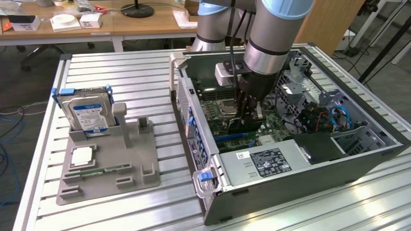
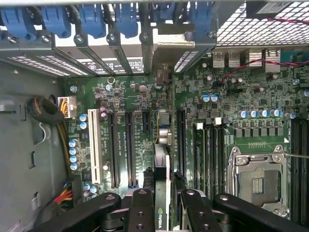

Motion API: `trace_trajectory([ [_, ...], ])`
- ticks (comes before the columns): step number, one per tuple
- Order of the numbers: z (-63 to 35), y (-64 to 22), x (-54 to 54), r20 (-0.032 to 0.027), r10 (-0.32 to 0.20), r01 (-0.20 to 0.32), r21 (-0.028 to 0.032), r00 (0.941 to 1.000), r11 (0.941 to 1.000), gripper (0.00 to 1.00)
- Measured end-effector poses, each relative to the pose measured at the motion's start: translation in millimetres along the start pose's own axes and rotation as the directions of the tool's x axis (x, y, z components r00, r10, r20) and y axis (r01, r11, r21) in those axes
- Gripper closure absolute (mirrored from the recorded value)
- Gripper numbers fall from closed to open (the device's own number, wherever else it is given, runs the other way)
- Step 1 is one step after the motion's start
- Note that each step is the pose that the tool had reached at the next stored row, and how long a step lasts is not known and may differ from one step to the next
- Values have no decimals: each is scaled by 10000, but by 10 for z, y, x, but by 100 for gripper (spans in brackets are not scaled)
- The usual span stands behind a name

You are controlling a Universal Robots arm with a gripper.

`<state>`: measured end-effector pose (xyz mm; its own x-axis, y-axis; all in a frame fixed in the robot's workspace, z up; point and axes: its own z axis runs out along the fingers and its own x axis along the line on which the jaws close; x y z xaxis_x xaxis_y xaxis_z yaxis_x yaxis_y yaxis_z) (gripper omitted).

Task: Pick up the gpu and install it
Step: 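Insert the gpu into the slot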

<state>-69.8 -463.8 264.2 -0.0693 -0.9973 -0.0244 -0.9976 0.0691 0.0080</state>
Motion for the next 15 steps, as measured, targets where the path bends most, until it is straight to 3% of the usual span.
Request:
trace_trajectory([
  [15,56,0,2,-7,0,0,0,10000,10000,74],
])
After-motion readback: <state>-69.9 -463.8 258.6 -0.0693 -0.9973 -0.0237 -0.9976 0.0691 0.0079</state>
